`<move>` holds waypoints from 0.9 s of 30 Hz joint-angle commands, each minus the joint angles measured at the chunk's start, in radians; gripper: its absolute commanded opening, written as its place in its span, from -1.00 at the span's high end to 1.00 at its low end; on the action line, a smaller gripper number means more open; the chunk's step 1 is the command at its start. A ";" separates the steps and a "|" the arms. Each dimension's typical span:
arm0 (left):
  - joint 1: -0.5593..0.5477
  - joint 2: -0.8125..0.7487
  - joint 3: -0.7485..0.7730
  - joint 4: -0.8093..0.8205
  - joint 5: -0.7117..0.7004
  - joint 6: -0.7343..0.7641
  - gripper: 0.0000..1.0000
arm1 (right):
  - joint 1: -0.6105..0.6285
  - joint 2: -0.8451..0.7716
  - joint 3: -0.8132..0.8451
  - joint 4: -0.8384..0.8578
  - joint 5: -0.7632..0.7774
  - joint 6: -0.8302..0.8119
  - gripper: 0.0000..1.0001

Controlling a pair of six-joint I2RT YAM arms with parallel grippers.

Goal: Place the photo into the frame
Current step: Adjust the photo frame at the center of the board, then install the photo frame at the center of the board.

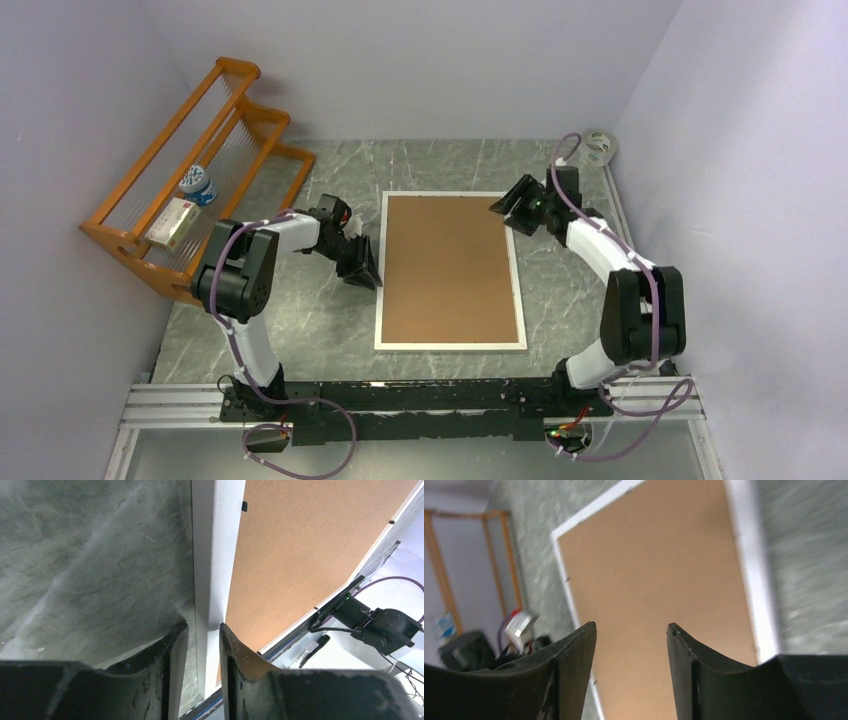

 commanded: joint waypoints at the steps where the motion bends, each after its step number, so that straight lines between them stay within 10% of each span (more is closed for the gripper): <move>1: -0.004 -0.064 -0.013 0.037 -0.025 -0.048 0.26 | 0.134 -0.074 -0.115 0.143 -0.170 0.116 -0.05; 13: -0.004 -0.058 -0.115 0.145 -0.035 -0.201 0.55 | 0.558 0.144 -0.138 0.534 -0.226 0.380 0.60; 27: -0.004 -0.006 -0.144 0.118 -0.038 -0.192 0.83 | 0.665 0.330 -0.092 0.648 -0.216 0.463 1.00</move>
